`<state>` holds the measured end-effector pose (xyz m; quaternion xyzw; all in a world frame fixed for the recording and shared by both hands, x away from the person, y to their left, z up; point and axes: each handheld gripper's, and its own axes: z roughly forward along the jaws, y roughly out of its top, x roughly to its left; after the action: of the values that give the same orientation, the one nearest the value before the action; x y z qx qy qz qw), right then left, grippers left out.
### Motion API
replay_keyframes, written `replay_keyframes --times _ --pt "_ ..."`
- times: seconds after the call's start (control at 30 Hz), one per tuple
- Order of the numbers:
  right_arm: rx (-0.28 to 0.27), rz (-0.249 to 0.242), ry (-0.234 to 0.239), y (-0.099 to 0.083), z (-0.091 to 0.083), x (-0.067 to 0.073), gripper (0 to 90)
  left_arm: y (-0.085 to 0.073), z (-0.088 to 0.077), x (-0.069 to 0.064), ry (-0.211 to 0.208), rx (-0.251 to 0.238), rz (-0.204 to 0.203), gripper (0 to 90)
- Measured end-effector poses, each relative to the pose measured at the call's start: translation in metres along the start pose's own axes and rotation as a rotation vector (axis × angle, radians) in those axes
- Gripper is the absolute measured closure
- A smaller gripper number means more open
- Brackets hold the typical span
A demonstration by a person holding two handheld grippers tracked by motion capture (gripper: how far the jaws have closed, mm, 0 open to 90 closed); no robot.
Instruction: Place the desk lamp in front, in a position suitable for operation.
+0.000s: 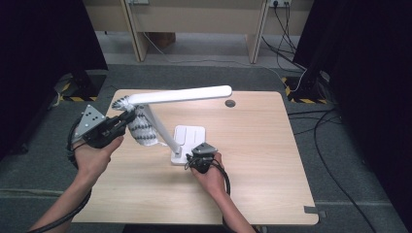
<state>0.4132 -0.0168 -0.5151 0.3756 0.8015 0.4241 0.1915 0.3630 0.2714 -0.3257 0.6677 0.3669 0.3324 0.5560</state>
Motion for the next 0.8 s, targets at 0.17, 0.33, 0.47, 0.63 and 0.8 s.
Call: replay_keyframes --times 0.17,0.33,0.47,0.63,0.8 --pt "0.001 -0.001 0.002 0.0001 0.0000 -0.0003 68.6 -0.0023 0.0039 -0.0031 -0.004 0.016 0.034 83.9" --pt "0.000 -0.001 0.002 0.0001 0.0000 -0.0003 68.6 -0.0004 0.0042 -0.0030 -0.004 0.006 0.034 83.9" --pt "0.000 -0.002 0.002 0.0001 0.0000 -0.0005 68.6 0.0011 0.0035 -0.0037 -0.004 -0.004 0.036 83.9" --pt "0.001 -0.001 0.003 0.0001 0.0000 -0.0005 68.6 0.0011 0.0047 -0.0041 -0.012 -0.005 0.047 83.9" --pt "0.001 -0.001 0.003 0.0001 0.0000 -0.0006 68.6 -0.0022 0.0053 -0.0038 -0.027 -0.005 0.055 83.8"
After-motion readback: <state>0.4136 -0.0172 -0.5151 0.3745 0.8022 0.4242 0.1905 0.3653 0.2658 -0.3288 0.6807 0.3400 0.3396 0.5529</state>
